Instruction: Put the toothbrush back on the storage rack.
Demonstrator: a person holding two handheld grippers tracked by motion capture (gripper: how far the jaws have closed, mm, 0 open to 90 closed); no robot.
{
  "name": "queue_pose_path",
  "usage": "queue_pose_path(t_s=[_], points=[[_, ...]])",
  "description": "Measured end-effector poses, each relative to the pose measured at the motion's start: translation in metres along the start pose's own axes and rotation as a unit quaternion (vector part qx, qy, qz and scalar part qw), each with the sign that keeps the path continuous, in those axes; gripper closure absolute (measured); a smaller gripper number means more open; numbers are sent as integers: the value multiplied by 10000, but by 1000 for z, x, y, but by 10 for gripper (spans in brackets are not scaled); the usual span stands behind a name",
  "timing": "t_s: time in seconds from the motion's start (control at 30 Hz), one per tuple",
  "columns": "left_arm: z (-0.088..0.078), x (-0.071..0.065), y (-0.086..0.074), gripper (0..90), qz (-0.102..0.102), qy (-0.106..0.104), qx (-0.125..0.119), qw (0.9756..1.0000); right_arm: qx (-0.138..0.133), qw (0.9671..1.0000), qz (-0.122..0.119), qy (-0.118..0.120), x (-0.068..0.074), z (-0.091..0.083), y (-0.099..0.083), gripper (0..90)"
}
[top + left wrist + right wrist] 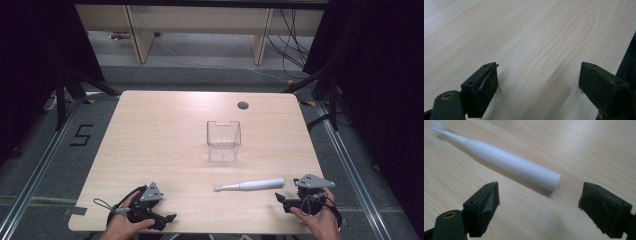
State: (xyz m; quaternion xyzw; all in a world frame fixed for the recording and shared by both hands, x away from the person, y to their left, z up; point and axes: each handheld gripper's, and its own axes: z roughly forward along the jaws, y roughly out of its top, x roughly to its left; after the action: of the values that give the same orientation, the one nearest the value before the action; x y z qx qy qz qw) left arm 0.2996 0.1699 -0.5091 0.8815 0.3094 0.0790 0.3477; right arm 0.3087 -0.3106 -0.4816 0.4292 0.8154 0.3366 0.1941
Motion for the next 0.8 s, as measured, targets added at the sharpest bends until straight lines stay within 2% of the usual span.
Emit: queue_pose_path(t_s=[0.07,0.1,0.17,0.2,0.27,0.4,0.47,0.5,0.63,0.73,0.8], points=[[-1,0,0,153,-21,-44,-23,10000,-32,10000,-82,12,1,1,1,163],[-1,0,0,152,-24,-43,-21,10000,-56,9995,-304,56,0,1,6,174],[0,0,0,152,-31,-47,-21,10000,-3,9997,-227,107,3,0,8,182],[0,0,0,152,-16,-49,-19,10000,-46,9991,-421,75,2,0,11,192],[0,0,0,152,-25,-40,-20,10000,50,9981,-605,126,4,-2,17,204],[0,0,-1,152,-43,-48,-6,10000,261,9966,-734,252,10,-2,25,235],[0,1,0,153,-18,-56,9,10000,300,9964,-750,256,10,-2,26,237],[1,1,0,152,-18,-39,10,10000,352,9952,-877,270,12,-1,28,248],[2,1,-1,152,-88,-41,5,10000,399,9938,-989,321,14,2,34,256],[2,2,-1,153,-88,-22,-7,10000,442,9905,-1229,424,20,7,41,301],[2,2,0,152,-78,-39,-6,10000,608,9862,-1465,469,23,9,49,314]])
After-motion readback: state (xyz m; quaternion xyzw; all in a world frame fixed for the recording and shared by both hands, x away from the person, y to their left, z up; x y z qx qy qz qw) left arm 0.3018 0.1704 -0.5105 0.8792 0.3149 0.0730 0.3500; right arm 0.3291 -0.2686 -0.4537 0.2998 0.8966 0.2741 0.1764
